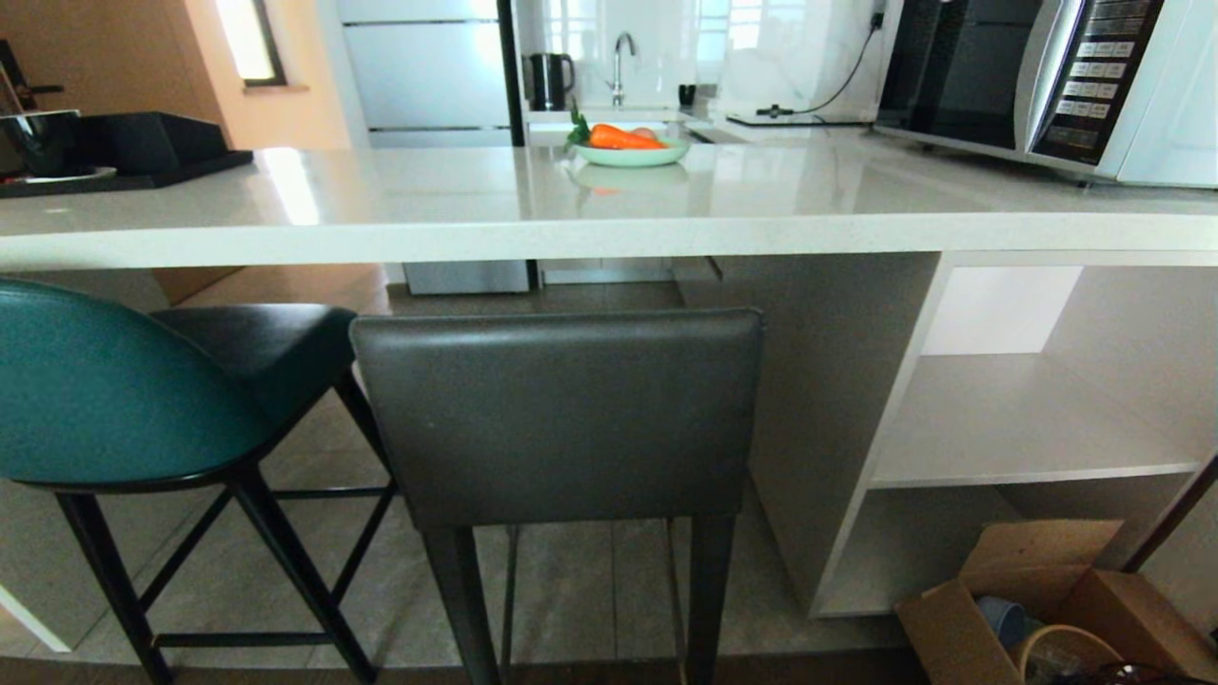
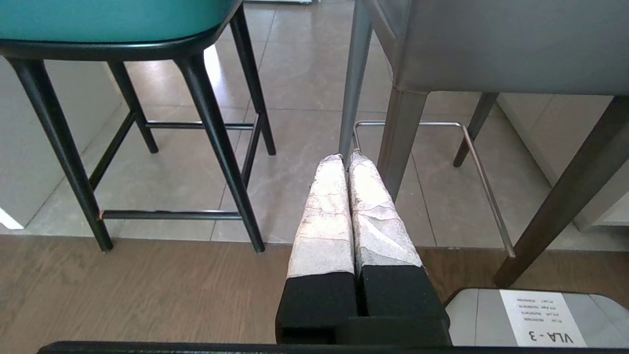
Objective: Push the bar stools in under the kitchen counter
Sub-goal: Pull the gray chair out from under the dining table
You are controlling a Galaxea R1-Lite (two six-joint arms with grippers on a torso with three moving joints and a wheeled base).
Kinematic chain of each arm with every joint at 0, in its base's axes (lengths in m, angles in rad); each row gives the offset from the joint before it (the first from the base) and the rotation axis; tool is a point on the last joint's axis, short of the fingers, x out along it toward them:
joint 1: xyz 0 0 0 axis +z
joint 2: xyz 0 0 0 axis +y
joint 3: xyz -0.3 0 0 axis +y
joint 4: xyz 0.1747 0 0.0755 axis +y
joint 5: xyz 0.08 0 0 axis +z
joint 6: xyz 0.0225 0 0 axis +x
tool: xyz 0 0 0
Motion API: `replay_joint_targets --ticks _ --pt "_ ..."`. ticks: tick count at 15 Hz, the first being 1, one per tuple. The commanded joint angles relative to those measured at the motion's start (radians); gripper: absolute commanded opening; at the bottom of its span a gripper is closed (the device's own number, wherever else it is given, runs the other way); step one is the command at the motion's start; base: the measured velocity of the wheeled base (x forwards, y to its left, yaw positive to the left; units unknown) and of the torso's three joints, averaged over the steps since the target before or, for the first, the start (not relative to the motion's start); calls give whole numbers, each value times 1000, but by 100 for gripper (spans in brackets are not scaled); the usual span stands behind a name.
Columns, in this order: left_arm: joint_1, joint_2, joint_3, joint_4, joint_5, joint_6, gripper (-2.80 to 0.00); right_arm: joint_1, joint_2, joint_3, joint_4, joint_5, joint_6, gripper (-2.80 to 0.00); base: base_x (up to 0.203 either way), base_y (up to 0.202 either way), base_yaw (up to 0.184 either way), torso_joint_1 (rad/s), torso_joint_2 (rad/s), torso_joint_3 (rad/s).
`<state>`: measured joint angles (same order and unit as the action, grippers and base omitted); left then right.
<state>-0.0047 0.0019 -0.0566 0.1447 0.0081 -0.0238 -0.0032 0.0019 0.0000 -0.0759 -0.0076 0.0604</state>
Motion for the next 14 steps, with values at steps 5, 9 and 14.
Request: replay_joint_targets --ticks 5,9,14 --pt "0 0 0 1 1 -1 -280 0 0 28 1 0 1 -280 0 0 0 1 3 22" --pt "0 0 0 1 1 -1 -280 0 0 28 -1 0 0 -280 0 0 0 0 0 0" --pt "0 0 0 1 0 -1 -280 0 0 28 -1 0 1 -280 0 0 0 0 0 0"
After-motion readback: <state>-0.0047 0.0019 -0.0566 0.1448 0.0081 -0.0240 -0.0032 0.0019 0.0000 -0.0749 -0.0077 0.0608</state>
